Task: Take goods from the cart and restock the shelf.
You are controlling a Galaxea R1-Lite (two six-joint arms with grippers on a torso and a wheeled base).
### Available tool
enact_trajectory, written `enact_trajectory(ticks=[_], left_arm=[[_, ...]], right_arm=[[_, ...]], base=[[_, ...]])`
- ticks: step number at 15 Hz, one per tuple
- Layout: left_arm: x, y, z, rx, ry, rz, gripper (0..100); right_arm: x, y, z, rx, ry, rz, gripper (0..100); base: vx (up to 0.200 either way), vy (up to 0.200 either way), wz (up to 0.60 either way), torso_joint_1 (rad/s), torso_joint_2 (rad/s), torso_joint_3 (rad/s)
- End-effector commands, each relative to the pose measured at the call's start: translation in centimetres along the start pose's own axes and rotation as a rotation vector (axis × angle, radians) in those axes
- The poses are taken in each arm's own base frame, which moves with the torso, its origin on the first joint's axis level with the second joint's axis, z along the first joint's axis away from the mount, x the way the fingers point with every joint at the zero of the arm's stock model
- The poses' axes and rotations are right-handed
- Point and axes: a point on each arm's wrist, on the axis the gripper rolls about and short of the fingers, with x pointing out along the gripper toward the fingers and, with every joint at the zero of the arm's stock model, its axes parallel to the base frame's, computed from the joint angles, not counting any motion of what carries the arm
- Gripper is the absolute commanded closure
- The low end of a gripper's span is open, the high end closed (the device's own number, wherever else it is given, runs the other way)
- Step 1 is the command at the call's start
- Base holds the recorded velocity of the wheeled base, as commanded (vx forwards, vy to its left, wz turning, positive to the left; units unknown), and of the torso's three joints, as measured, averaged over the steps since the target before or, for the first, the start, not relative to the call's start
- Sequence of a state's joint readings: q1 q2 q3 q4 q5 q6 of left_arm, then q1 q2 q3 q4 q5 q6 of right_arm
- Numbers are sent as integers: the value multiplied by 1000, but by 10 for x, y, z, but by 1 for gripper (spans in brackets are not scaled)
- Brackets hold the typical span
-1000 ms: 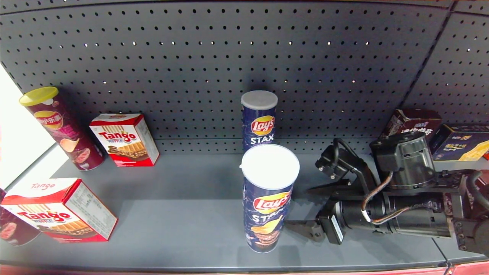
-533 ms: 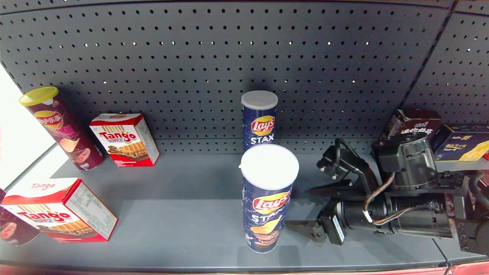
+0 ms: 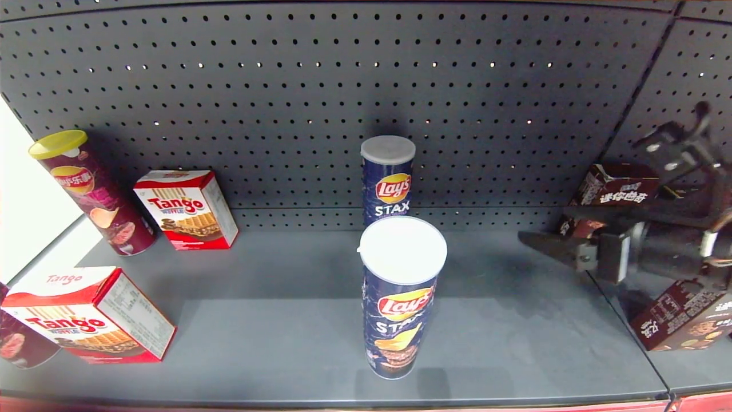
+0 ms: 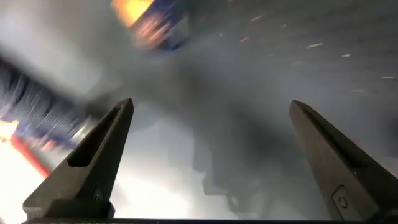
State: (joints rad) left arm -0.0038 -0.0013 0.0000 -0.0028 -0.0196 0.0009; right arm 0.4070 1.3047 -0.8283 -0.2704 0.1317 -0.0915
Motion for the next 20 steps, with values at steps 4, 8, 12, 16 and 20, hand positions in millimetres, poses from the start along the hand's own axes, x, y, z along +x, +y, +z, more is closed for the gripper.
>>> enact_trajectory(ticks=[4, 8, 12, 16, 20], left_arm=[[0, 0, 0, 2, 1, -1, 0], [0, 0, 0, 2, 1, -1, 0], [0, 0, 0, 2, -1, 0, 0], [0, 0, 0, 4, -1, -1, 0], [0, 0, 0, 8, -1, -1, 0]], right_arm=[[-143, -1, -28, -12, -258, -372, 0], [-194, 33, -93, -28, -334, -566, 0], [-218, 60, -152, -9, -284, -564, 0], [-191, 50, -197, 47, -225, -584, 0], [-184, 48, -218, 140, -113, -626, 0]], base=[[0, 0, 0, 0, 0, 0], [0, 0, 0, 0, 0, 0], [0, 0, 0, 0, 0, 0], [0, 0, 0, 0, 0, 0], [0, 0, 0, 0, 0, 0]])
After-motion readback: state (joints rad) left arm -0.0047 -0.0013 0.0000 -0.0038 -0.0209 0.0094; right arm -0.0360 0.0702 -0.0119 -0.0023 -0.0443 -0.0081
